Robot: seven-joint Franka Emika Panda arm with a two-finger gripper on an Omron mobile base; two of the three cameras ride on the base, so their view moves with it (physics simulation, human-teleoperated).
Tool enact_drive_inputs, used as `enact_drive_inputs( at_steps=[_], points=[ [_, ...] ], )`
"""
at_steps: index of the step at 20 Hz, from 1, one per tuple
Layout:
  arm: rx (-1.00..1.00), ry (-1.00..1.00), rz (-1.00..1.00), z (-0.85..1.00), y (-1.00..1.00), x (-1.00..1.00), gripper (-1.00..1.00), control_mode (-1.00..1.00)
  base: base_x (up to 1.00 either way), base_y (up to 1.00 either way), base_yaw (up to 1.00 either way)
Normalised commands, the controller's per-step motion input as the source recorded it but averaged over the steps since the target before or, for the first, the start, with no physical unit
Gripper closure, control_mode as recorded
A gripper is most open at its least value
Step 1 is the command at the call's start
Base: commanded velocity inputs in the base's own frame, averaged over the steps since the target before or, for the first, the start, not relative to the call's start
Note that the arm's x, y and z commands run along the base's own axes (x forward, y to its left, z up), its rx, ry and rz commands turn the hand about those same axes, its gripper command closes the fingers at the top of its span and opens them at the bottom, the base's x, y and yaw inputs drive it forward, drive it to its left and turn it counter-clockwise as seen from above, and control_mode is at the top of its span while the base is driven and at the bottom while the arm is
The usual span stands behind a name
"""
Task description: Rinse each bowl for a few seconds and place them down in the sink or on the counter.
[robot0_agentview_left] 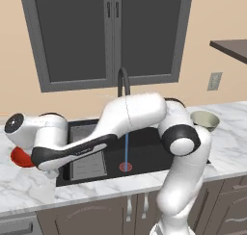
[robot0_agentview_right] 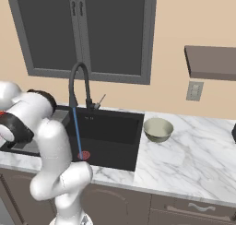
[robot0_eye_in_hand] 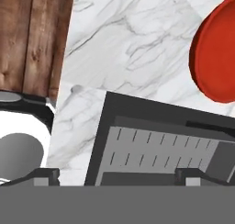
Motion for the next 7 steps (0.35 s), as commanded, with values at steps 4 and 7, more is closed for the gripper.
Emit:
enact_drive_inputs(
  at_steps=[4, 7],
  points=[
    [0.11, -0.05, 0.00, 0.42, -0.78, -0.18, -1.00, -1.00, 0.00, 0.00, 0.00],
    [0.12, -0.06, 0.00, 0.50, -0.75, -0.20, -1.00, -1.00, 0.00, 0.00, 0.00]
  ],
)
